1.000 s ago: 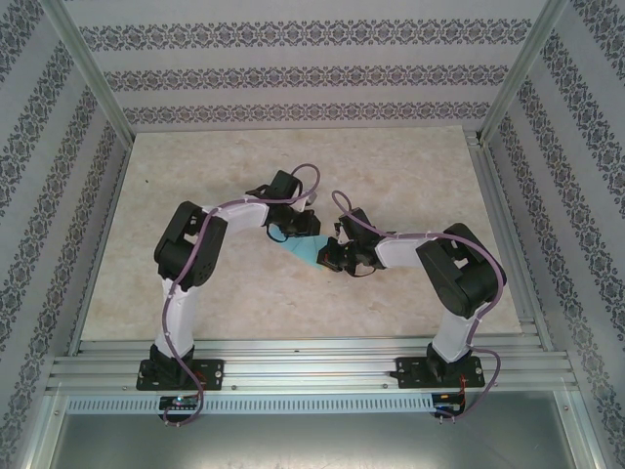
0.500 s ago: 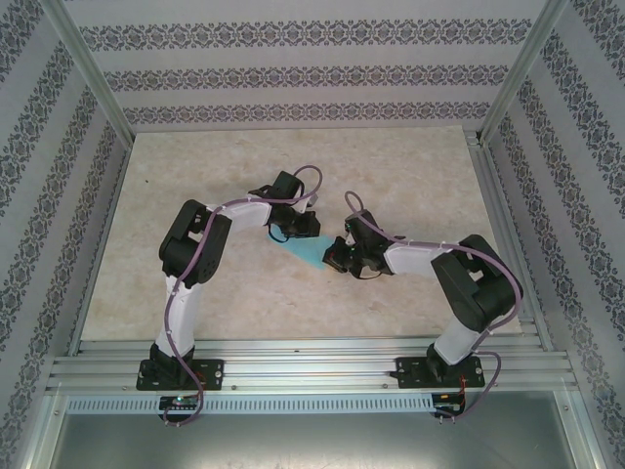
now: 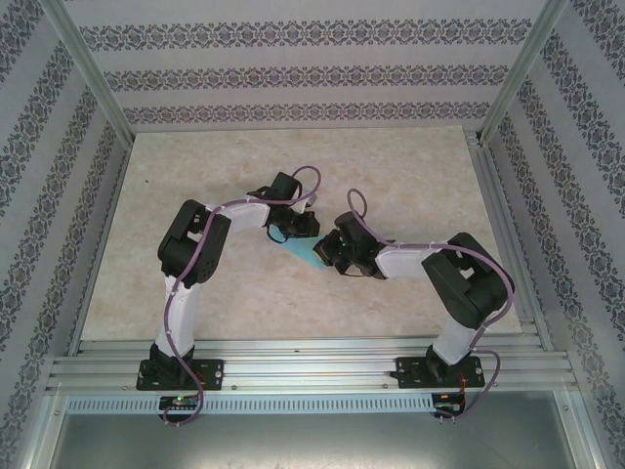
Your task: Fold a paper plane with a square sheet of paper (fold left side to right side)
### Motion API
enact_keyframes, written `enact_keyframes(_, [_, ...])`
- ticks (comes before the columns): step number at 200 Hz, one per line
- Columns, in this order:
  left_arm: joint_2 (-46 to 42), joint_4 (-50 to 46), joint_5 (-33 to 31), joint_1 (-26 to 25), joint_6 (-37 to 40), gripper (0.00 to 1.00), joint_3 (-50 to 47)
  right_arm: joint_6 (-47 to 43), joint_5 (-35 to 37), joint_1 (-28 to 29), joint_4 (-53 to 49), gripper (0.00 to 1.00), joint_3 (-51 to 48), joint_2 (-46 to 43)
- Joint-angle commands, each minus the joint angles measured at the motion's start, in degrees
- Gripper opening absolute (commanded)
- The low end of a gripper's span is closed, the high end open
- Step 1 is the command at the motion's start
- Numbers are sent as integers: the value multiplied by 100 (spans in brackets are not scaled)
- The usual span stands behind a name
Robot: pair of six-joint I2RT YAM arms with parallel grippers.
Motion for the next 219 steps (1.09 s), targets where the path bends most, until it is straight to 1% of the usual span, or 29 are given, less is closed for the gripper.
enact_keyframes(1, [245, 3, -302, -4, 157, 12, -213, 236, 294, 78, 328, 0, 281, 225])
enact_keyframes(58, [293, -13, -311, -8, 146, 12, -145, 245, 394, 85, 232, 0, 502, 615])
enact_keyframes(86, [312, -13, -337, -9, 149, 12, -123, 322, 443, 141, -16, 0, 486, 715])
enact_keyframes(131, [368, 4, -427, -7, 146, 11, -122, 520, 580, 329, -403, 0, 209, 624])
enact_keyframes(161, [417, -13, -496, -11, 157, 11, -98, 744, 614, 458, -248, 0, -98, 515])
enact_keyframes(219, [491, -39, -608, -4, 197, 10, -87, 1081, 694, 528, -130, 0, -507, 220])
